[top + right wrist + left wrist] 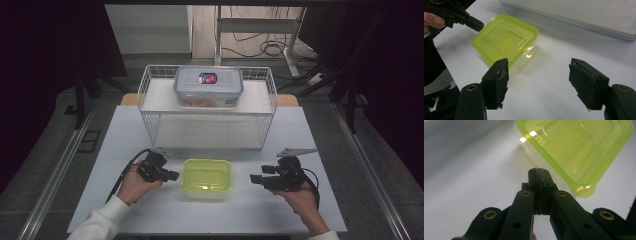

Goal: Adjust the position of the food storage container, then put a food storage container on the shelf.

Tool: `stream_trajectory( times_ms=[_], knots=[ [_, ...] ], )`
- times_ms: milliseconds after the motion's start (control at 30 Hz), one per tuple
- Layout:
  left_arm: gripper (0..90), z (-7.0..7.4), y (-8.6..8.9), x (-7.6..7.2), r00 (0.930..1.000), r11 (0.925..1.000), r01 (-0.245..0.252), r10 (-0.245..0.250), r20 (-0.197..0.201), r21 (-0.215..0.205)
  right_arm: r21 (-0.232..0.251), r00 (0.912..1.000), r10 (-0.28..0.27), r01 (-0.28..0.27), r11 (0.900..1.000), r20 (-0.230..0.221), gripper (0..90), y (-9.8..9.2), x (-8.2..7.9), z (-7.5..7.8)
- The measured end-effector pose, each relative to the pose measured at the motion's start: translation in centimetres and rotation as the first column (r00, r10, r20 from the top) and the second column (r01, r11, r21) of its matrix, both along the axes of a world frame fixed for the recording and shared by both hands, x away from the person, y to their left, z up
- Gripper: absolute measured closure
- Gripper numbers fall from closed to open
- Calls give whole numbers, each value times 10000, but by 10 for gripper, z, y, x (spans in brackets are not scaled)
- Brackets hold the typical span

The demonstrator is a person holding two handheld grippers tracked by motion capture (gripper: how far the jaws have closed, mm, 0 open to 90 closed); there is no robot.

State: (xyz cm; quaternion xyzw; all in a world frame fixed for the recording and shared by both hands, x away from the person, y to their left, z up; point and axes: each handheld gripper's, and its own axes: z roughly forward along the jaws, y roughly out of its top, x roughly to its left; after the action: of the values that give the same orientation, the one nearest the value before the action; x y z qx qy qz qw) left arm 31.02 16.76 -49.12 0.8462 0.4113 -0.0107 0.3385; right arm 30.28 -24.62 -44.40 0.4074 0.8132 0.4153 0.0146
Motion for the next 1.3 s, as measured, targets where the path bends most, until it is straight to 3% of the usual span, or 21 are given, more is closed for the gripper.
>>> stream_trajectory(
  times_ms=[100, 200, 267, 367, 467, 533, 667, 767, 933, 1000, 1100, 1233, 1300],
  knots=[
    [898, 6, 14, -2, 9974, 9934, -709, 715, 41, -905, -39, 10000, 12, -12, 10000, -20, 312, 0, 0, -1],
    [855, 9, 25, -6, 9915, 9708, -1298, 1293, -154, -2020, 18, 9999, 34, -33, 10000, -132, 308, 1, 0, -2],
    [807, 10, 28, -8, 9851, 9565, -1688, 1720, -75, -2380, 74, 9999, 35, -34, 10000, -160, 303, 1, 0, -2],
    [623, 13, 29, -11, 9800, 9361, -1976, 1963, -340, -2908, 445, 9995, 119, -106, 9990, -286, 293, 2, 1, -4],
    [428, 14, 27, -12, 9809, 9247, -1942, 1867, -543, -3275, 981, 9985, 290, -244, 9949, -456, 282, 4, 2, -6],
    [350, 14, 26, -13, 9841, 9250, -1775, 1706, -504, -3358, 1198, 9979, 322, -253, 9925, -556, 277, 6, 3, -8],
    [313, 13, 27, -12, 9823, 9158, -1872, 1743, -681, -3552, 1255, 9971, 345, -257, 9918, -682, 276, 9, 4, -11],
    [311, 9, 25, -11, 9822, 9246, -1874, 1719, -759, -3316, 1280, 9967, 380, -285, 9914, -717, 280, 11, 5, -13],
    [299, 6, 26, -12, 9791, 9200, -2025, 1838, -869, -3355, 1346, 9954, 291, -166, 9908, -915, 287, 12, 8, -18],
    [293, 4, 28, -11, 9762, 9112, -2148, 1887, -1073, -3517, 1506, 9941, 278, -118, 9885, -1044, 295, 13, 10, -19],
    [293, 2, 29, -9, 9729, 9044, -2271, 1943, -1252, -3613, 1667, 9928, 313, -117, 9859, -1154, 318, 16, 13, -20],
    [301, -2, 28, -5, 9704, 9009, -2326, 1901, -1488, -3664, 1750, 9906, 317, -79, 9845, -1331, 350, 19, 17, -25],
    [320, -3, 27, -3, 9681, 8920, -2360, 1816, -1727, -3855, 1903, 9873, 261, 42, 9817, -1565, 365, 20, 18, -28]
  ],
)
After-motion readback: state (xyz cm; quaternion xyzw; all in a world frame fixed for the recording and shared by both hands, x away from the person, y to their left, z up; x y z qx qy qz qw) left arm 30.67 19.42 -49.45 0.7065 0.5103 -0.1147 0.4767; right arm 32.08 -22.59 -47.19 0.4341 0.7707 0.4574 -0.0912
